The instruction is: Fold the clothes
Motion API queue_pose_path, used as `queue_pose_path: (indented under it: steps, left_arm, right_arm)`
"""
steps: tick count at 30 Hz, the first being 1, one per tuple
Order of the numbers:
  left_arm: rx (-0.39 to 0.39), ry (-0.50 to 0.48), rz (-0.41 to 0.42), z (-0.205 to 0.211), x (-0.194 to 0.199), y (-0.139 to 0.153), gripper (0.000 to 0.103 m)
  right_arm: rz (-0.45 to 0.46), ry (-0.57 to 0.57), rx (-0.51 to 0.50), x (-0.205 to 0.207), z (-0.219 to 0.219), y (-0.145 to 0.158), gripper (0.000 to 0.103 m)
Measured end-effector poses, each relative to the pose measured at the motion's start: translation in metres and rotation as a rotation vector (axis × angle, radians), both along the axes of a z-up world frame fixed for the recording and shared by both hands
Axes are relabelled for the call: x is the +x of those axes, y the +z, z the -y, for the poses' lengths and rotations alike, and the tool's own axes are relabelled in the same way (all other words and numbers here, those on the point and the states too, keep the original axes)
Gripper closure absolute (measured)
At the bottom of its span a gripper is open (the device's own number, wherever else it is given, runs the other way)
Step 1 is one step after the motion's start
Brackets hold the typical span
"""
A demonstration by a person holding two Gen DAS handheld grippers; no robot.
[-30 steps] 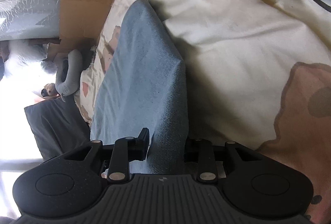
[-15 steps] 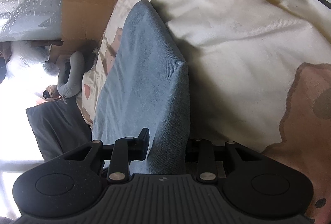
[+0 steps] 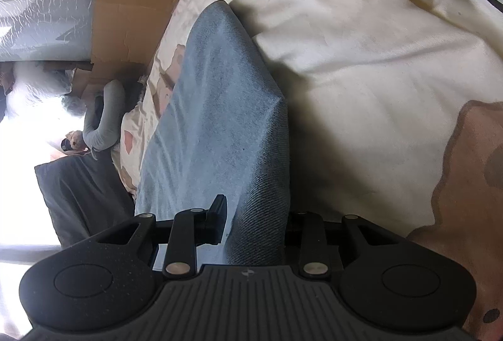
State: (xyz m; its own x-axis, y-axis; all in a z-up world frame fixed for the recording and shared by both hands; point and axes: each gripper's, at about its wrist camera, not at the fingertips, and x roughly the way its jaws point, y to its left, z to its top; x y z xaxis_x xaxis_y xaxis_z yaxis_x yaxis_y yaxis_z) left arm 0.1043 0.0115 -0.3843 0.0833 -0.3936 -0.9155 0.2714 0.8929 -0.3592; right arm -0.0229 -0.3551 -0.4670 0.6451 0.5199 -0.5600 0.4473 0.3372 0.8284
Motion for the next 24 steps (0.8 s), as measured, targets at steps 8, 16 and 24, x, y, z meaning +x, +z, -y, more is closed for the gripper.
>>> queue_pose_path:
  steps: [8,16,24]
  left_arm:
    - [-0.057,-0.055,0.032,0.005,-0.002,0.022,0.102]
    - [-0.011,0.012,0.08,-0.003,0.032,0.03,0.099]
    - [0.015,0.016,0.083,0.002,0.056,0.013,0.099]
  right_arm:
    - [0.0,0.003,-0.019,0.004,0.001,0.004,0.071]
    - [-0.003,0.019,-0.036,0.009,0.005,0.003,0.071]
    - [-0.003,0.034,-0.057,0.014,0.007,0.004,0.071]
